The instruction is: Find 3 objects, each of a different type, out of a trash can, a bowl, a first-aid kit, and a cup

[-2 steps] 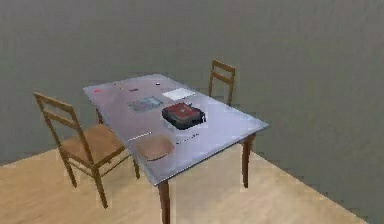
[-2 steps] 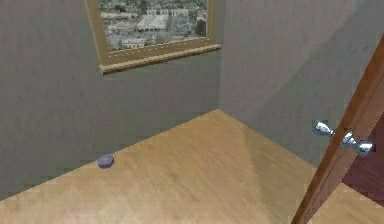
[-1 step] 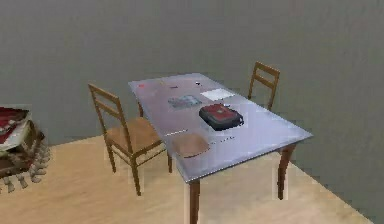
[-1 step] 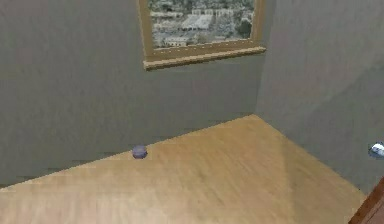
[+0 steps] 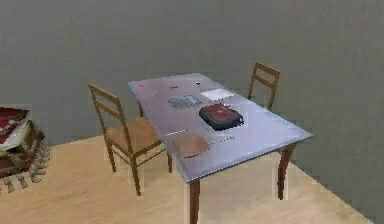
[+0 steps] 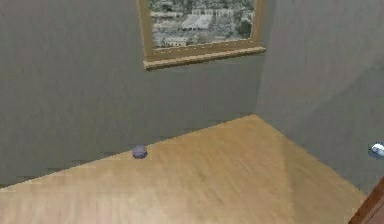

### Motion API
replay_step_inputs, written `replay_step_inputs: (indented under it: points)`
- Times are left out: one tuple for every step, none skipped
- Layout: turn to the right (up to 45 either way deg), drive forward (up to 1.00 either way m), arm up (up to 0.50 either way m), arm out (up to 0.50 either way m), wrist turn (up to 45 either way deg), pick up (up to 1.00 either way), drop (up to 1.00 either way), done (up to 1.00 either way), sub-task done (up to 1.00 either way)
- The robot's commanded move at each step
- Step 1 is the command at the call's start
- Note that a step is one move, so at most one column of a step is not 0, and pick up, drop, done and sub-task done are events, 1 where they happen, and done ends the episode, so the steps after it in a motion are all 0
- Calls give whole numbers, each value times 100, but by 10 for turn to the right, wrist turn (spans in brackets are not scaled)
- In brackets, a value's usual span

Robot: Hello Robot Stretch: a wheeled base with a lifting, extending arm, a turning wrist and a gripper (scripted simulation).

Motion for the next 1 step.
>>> replay_step_inputs:
  points:
    - [330,0,0,0,0,0,0,0,0]
